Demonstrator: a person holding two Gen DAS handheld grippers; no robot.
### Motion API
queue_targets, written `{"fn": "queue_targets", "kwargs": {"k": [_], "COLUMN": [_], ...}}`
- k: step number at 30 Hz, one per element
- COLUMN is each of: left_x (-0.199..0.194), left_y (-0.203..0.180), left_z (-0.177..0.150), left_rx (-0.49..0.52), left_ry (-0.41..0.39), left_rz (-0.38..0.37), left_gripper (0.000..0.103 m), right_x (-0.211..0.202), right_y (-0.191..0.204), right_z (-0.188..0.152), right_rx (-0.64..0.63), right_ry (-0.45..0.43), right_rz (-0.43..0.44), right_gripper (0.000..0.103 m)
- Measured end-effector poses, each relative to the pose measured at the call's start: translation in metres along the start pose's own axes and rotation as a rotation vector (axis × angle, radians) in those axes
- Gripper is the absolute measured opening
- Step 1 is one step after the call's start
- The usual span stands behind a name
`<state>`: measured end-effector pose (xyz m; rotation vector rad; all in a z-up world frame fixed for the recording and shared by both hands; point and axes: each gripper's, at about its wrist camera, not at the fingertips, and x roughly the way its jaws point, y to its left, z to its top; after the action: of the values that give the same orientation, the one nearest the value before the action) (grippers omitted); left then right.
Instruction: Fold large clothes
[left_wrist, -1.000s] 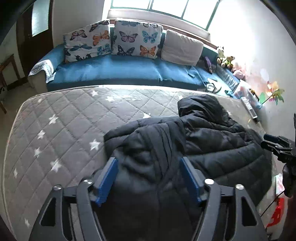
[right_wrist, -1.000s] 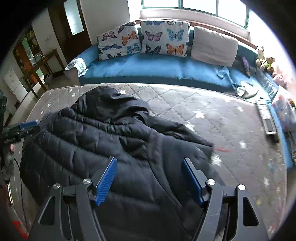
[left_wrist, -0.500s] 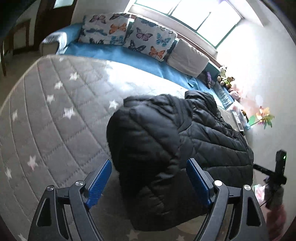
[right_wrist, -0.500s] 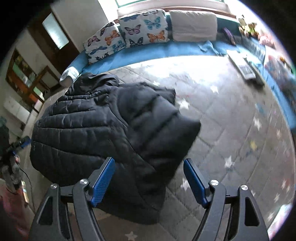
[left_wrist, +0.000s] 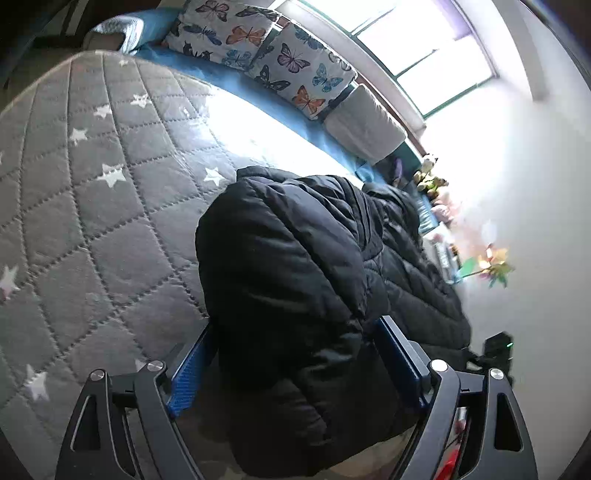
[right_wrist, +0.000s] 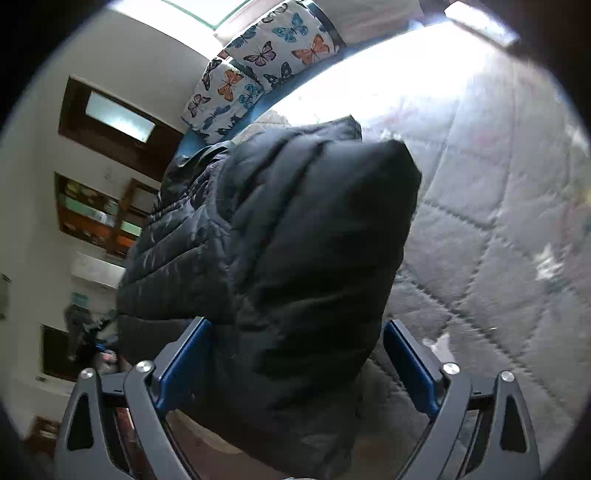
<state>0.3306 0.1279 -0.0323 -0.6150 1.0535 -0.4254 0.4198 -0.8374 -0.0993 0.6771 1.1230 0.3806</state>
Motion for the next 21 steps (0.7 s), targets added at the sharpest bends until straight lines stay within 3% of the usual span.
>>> {"fn": "queue_targets", "kwargs": {"k": [4,9,15,21], "left_x": [0.007,0.019,0.041,0.054], "left_y": [0.011,0.017,0.011,-0.004], "left_z": [0.004,0.007,0.008,0.008], "left_rx": [-0.041,-0.066,-0.067,-0.033], "left_ry": [0.004,0.018,0.074,0.091], "left_rz": [-0.042,-0.058,-0.092,-0.055], "left_gripper": [0.092,0.101,0.101,0.102], "right_x": [0.005,0.015,0.026,0.026], "right_y": [-0.003,0.007,0.025,0.023], "right_z": [0.003,0.009,0.013,0.009], "right_rx": [0.010,-0.010,-0.053,-0.055], "right_ry": [-0.001,0.028,0.060,0.065], "right_rz": [0.051,0.047,-0.007,-0.024], "right_gripper": [0.103,0.103,0.103,0.103]}}
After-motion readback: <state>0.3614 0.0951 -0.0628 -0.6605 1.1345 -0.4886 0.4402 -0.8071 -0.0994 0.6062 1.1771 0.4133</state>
